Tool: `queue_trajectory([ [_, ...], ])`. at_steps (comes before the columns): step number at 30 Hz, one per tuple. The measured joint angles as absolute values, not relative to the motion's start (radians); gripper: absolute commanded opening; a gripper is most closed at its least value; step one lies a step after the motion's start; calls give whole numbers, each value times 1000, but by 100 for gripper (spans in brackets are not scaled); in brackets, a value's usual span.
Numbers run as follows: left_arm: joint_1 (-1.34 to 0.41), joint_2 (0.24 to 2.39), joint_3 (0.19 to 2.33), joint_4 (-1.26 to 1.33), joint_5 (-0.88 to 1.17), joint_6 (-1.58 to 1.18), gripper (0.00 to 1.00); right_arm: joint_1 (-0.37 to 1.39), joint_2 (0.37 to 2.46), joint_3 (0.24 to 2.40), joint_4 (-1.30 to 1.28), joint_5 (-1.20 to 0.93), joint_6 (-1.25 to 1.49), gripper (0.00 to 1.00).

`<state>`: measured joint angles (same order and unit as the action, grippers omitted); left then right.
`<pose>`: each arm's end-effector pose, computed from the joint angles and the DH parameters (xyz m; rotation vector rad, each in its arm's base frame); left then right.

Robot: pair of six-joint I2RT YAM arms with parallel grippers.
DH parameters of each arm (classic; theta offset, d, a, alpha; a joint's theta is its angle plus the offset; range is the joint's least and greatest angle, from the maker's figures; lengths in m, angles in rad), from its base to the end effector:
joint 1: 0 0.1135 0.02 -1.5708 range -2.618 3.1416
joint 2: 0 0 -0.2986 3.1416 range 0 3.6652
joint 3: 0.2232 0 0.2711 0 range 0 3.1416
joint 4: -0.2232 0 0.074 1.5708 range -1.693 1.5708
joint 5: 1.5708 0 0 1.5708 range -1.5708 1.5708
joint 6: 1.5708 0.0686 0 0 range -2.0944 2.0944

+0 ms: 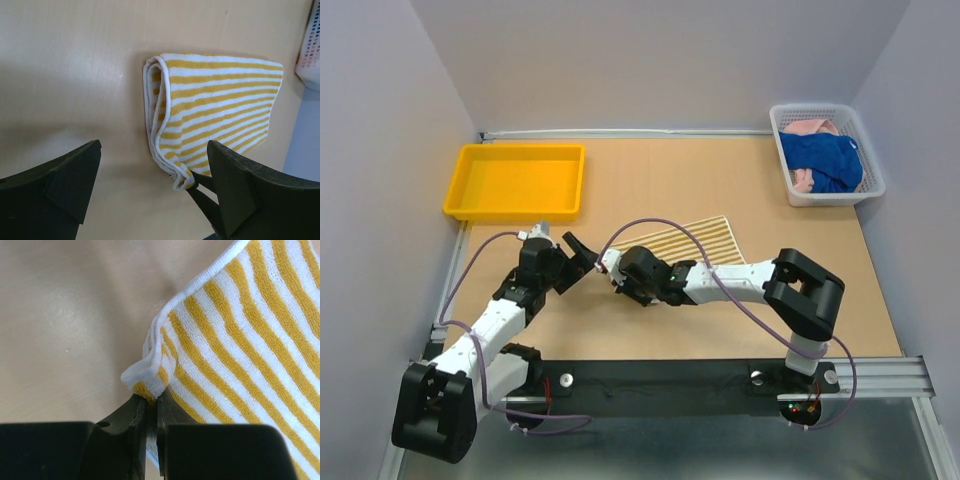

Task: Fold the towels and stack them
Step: Neatly place the folded towel into the bin

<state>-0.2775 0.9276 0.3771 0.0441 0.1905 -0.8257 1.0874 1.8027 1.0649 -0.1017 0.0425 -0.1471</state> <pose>0.2092 -0.0731 0.1967 -0.4726 2.1347 -0.8513 0.1977 0.3704 0.1646 -1.3988 2.0052 0.3777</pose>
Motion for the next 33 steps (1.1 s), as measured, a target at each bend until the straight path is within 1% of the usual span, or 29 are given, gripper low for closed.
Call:
queue_trajectory([
  [9,-284,1016,294,186,243,-930,99,1086,1754,1014,-1,44,-77,0],
  [16,-305,1119,287,299,286,-985,99,1083,1744,989,64,44,-47,0],
  [27,-401,1176,279,397,249,-1087,99,1078,1741,966,111,43,-29,0],
  [33,-442,1193,261,458,189,-1165,92,1073,1738,964,138,33,-21,1],
])
